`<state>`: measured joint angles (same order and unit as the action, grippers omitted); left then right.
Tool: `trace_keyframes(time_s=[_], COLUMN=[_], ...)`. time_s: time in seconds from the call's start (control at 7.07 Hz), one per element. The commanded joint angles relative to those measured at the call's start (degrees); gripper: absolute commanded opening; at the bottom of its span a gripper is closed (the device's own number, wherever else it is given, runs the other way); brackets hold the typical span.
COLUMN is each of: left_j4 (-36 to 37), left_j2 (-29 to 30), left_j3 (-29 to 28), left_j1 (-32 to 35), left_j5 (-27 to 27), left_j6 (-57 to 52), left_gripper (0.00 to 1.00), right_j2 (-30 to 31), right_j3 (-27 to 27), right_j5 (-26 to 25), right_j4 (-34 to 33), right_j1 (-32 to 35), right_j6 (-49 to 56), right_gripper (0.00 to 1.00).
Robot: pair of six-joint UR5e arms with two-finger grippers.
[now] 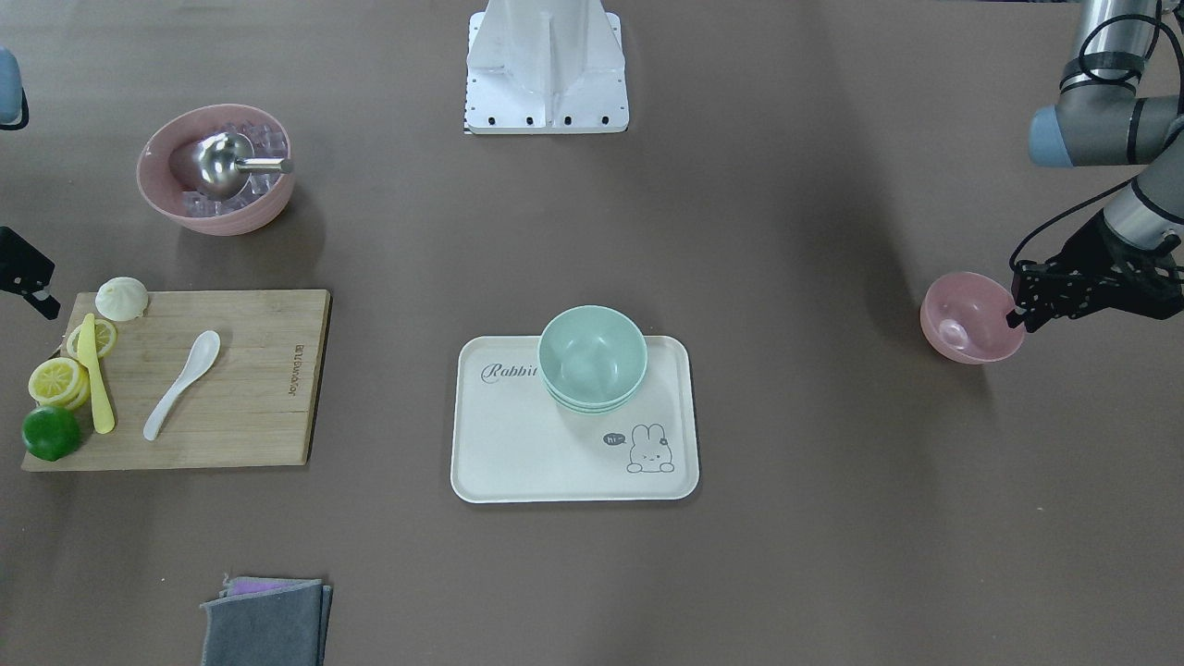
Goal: Stack pink bowl on green and place spoon
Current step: 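Lower the left gripper onto the rim of the pink bowl and grasp it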
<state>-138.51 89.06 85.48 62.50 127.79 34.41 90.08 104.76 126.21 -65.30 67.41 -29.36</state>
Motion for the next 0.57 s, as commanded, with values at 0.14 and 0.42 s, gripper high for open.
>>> trace_keyframes(time_s=[0.14, 0.42], left_j4=[0.0, 0.0], left_j2=[0.1, 0.5], left_j3=[-0.8, -0.7], left_j1=[0.0, 0.0], left_j5=[0.0, 0.0], left_j6=[0.0, 0.0], left_gripper=[0.26, 0.26], right_j2=[0.1, 0.1], right_j3=[0.0, -0.1], right_j5=[0.0, 0.0], right_j4=[0.0, 0.0], right_j1=[0.0, 0.0], right_j6=[0.0, 0.0], right_gripper=[1.00, 1.00])
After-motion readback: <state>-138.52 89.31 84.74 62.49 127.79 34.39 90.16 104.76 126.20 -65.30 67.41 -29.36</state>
